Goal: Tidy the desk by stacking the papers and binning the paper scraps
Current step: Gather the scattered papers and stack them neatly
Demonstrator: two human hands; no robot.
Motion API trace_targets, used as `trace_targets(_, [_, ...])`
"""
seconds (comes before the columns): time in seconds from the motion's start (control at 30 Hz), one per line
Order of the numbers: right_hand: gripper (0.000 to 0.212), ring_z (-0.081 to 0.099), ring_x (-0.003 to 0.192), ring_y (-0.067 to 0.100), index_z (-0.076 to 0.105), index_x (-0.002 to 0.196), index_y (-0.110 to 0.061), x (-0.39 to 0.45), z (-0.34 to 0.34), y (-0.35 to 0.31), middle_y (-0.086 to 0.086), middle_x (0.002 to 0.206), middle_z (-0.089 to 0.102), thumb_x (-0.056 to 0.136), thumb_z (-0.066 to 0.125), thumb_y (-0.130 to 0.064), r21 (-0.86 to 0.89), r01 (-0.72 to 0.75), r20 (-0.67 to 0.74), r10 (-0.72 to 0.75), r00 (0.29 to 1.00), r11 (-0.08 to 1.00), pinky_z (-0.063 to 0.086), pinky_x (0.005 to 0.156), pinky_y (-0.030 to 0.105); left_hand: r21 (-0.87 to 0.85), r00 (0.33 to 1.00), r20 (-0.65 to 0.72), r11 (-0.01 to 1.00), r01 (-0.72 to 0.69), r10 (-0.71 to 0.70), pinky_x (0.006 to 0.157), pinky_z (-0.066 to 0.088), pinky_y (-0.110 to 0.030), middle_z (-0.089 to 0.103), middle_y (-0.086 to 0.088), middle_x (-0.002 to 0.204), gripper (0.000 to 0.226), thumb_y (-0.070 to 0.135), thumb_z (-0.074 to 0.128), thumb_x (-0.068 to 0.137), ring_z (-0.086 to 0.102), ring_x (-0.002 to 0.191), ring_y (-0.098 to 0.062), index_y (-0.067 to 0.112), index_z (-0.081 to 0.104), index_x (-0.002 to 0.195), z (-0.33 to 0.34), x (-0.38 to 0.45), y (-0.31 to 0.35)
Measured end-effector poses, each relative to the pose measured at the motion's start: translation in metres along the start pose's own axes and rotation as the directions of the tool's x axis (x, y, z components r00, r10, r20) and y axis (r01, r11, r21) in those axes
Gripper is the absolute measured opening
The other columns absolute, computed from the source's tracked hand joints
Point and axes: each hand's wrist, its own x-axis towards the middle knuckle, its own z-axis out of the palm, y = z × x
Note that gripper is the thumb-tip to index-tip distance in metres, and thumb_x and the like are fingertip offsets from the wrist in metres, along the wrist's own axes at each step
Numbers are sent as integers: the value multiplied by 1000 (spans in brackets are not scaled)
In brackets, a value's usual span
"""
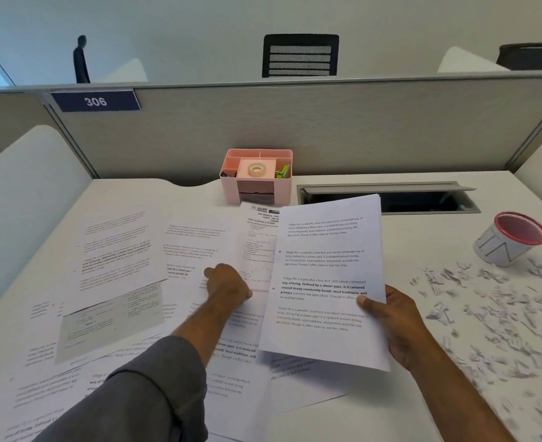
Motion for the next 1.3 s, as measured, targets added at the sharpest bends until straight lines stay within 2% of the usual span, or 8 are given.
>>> trace_targets(0.2, [27, 74, 87, 32, 69, 108, -7, -2, 3, 3, 11, 102, 76, 83, 68, 2, 21, -16, 21, 15, 1000, 1000, 60, 65, 36, -38, 998, 44, 999, 38, -36, 92, 52, -29, 59, -15, 132, 74, 22, 85, 78, 60, 121, -26, -6, 42, 132, -6, 6, -5])
trace_targets(0.37, [27, 73, 88, 33, 70, 108, -7, -4, 5, 4, 12, 103, 75, 82, 69, 1, 24, -11, 27, 10, 1000, 1000, 60, 64, 36, 43, 995, 94, 999, -16, 12, 74, 52, -25, 66, -3, 88, 30, 22, 80, 81, 65, 87, -20, 9, 54, 76, -11, 14, -7])
trace_targets(0.43, [26, 73, 88, 34, 70, 108, -7, -4, 5, 5, 12, 103, 75, 83, 69, 1, 22, -13, 23, 12, 1000, 1000, 60, 66, 37, -6, 991, 128, 999, -47, 48, 83, 56, -31, 66, -7, 96, 18, 18, 77, 81, 67, 97, -26, 7, 63, 85, -8, 19, -9])
trace_targets(0.63, [28, 73, 91, 35, 70, 109, -8, -1, -3, 7, 12, 105, 75, 81, 70, -3, 32, -13, 28, 12, 1000, 999, 60, 69, 40, 176, 895, -81, 890, -421, 439, 110, 34, -46, 36, 1, 155, 93, 71, 73, 70, 33, 142, -25, 27, 43, 147, -3, 26, -30])
trace_targets(0.83, [33, 72, 92, 35, 70, 109, -7, 12, -2, 5, 13, 107, 74, 76, 74, -7, 47, -20, 38, 19, 999, 999, 59, 67, 38, 339, 749, 227, 671, -660, 622, 124, -2, -42, -9, 7, 168, 133, 95, 50, 62, -7, 155, -15, 22, -2, 161, 6, 49, -54])
trace_targets(1.03, [29, 72, 92, 34, 69, 109, -7, 21, 3, 7, 12, 107, 74, 81, 70, -3, 58, -24, 33, 22, 999, 998, 60, 68, 38, 289, 706, 38, 669, -685, 707, 121, 16, -43, 36, 6, 160, 95, 78, 64, 72, 35, 145, -16, 25, 46, 148, 3, 51, -50])
trace_targets(1.13, [30, 72, 95, 34, 69, 110, -7, 20, 6, 7, 12, 108, 74, 81, 69, -2, 55, -21, 38, 19, 999, 998, 61, 75, 43, 207, 617, -131, 630, -748, 776, 105, 36, -39, 72, 2, 121, 43, 43, 78, 81, 65, 112, -23, 22, 72, 118, -6, 46, -44])
trace_targets(1.3, [29, 72, 95, 34, 69, 108, -7, 15, 8, 2, 12, 107, 74, 80, 69, -1, 68, -10, 16, 9, 1000, 998, 60, 77, 44, 133, 548, -243, 587, -798, 800, 80, 53, -37, 77, 0, 95, 15, 10, 76, 84, 69, 87, -24, 14, 77, 98, -26, 30, -51])
